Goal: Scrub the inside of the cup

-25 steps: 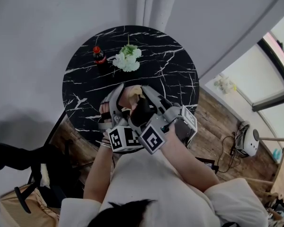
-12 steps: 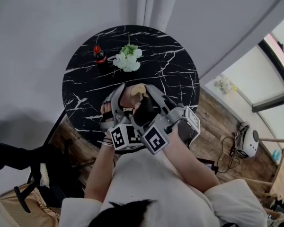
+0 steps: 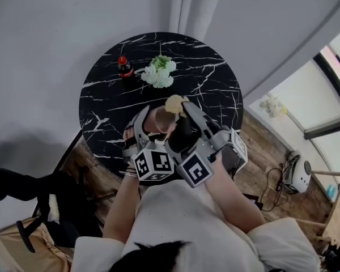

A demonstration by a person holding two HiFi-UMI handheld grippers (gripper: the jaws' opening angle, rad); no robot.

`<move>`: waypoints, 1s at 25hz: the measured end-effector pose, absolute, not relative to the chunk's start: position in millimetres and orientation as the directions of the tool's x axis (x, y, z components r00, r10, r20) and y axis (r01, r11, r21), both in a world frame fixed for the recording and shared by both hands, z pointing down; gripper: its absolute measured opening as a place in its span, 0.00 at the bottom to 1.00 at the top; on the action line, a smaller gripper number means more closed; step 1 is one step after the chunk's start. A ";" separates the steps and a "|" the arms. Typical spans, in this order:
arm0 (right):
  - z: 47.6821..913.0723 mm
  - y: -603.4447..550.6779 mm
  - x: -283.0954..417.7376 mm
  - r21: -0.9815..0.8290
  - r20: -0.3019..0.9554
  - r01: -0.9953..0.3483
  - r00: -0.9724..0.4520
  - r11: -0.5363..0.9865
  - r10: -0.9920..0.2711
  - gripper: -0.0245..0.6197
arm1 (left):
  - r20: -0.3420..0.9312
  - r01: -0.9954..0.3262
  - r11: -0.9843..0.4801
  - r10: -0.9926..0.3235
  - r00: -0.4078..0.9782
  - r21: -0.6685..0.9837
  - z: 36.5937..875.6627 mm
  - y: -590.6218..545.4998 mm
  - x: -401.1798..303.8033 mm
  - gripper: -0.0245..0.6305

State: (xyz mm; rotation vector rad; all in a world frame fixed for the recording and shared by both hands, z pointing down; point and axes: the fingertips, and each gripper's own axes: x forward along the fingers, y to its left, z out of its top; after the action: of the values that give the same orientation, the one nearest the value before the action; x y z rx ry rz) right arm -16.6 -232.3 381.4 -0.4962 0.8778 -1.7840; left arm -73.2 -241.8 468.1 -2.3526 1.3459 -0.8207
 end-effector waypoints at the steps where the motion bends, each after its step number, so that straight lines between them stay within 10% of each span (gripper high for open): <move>1: 380.6 -232.7 -15.6 -0.762 -0.076 0.620 -0.375 -0.188 -0.924 0.13 | 0.328 -0.683 -0.513 -0.858 0.394 -0.520 468.8 -241.8 -74.0 0.61; 25: 418.0 -222.2 56.5 -0.983 0.025 0.149 -0.474 -0.108 -0.880 0.13 | 0.365 -0.759 -0.581 -0.802 0.473 -0.293 490.2 -222.2 -81.3 0.61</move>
State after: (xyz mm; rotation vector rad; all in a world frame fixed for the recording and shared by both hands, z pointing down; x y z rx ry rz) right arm 56.5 -222.2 418.0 -0.8550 1.3848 -1.6896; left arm -81.3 -222.2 490.2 -2.6182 1.3912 -0.7231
